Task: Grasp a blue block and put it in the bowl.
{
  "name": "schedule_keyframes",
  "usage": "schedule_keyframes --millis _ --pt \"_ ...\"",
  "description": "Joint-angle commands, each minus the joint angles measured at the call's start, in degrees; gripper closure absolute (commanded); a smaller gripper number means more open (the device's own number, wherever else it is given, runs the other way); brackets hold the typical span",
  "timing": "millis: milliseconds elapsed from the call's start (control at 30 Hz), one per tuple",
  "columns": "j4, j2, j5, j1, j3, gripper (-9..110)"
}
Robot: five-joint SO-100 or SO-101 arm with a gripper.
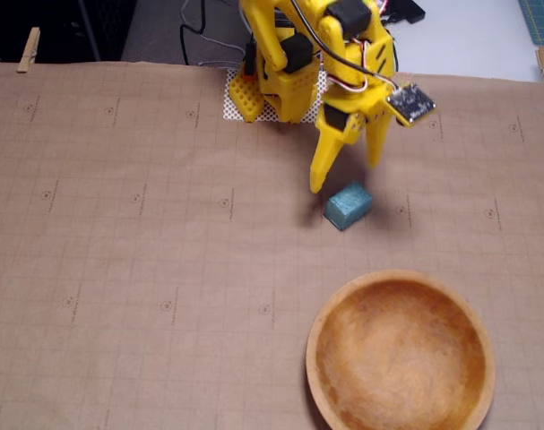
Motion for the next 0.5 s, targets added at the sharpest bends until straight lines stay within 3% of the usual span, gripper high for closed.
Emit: schedule_keyframes --millis 0,467 --pt "-2.90 -2.81 0.35 0.09 -3.87 59" --pt "-8.17 -14.06 0.35 0.00 -3.78 59"
